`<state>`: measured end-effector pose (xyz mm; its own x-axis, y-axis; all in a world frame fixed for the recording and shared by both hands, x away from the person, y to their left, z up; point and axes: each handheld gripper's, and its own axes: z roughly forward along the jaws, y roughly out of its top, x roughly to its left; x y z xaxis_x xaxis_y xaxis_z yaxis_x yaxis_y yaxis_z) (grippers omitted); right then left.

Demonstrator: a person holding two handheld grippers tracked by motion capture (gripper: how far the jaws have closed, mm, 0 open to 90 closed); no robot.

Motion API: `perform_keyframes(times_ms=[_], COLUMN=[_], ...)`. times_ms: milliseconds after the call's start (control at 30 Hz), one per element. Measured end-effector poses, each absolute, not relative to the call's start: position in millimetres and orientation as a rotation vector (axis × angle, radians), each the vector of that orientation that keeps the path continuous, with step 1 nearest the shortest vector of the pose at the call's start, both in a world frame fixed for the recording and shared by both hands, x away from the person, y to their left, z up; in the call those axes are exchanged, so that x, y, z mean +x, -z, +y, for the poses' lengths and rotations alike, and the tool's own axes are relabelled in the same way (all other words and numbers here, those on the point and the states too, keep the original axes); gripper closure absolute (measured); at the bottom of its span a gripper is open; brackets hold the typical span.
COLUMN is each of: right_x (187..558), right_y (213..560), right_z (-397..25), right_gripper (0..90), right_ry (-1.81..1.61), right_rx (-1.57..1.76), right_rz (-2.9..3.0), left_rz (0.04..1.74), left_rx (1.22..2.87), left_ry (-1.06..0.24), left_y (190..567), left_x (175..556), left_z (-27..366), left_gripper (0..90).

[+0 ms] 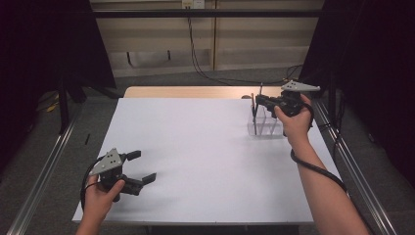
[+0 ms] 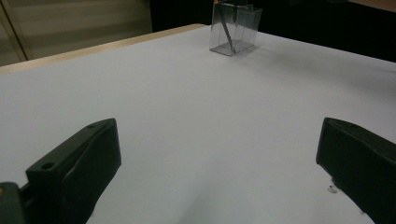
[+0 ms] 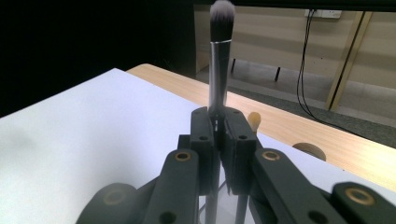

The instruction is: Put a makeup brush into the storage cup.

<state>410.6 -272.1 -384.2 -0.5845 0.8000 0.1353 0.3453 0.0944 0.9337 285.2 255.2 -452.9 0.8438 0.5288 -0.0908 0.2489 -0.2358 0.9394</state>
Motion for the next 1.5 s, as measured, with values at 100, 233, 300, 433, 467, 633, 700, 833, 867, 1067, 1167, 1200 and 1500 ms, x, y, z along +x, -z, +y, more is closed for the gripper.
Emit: perform_keyframes(times_ms=[100, 233, 300, 433, 467, 633, 700, 833, 867, 1067, 1167, 1200, 1500], right_x=[410, 408, 406, 400, 399, 392, 389, 383, 382, 374, 370, 368, 355], right_y=[383, 383, 383, 382, 382, 383, 385, 386, 386, 387, 387, 388, 395], right_z=[-272, -273, -272, -272, -272, -270, -268, -266, -265, -263, -263, -263, -264], right_gripper=[69.9, 55.6, 48.1, 31.9, 28.6, 17.5, 15.7, 12.0, 11.9, 9.8, 7.8, 7.4, 4.7], right_ry=[-1.510, -1.531, -1.543, -1.552, -1.557, -1.566, -1.578, -1.581, -1.574, -1.562, -1.579, -1.578, -1.601], right_rx=[1.138, 1.147, 1.141, 1.114, 1.110, 1.055, 1.031, 0.996, 0.990, 0.979, 0.963, 0.957, 0.937], right_rz=[1.960, 1.967, 1.964, 1.936, 1.935, 1.943, 1.952, 1.963, 1.970, 1.977, 1.980, 1.977, 1.977], left_rz=[0.590, 0.592, 0.592, 0.588, 0.586, 0.588, 0.587, 0.585, 0.586, 0.586, 0.582, 0.581, 0.587], left_rx=[1.824, 1.820, 1.818, 1.827, 1.827, 1.821, 1.819, 1.818, 1.818, 1.816, 1.819, 1.820, 1.812], left_ry=[-0.289, -0.289, -0.289, -0.290, -0.291, -0.294, -0.294, -0.295, -0.296, -0.292, -0.297, -0.297, -0.302], left_y=[453, 453, 453, 452, 452, 452, 452, 452, 452, 452, 452, 452, 451], left_x=[285, 285, 285, 285, 285, 285, 285, 285, 285, 285, 284, 284, 281], left_z=[255, 255, 255, 255, 255, 254, 255, 255, 255, 253, 253, 253, 258], left_gripper=[0.0, 0.0, 0.0, 0.0, 0.0, 0.0, 0.0, 0.0, 0.0, 0.0, 0.0, 0.0, 0.0])
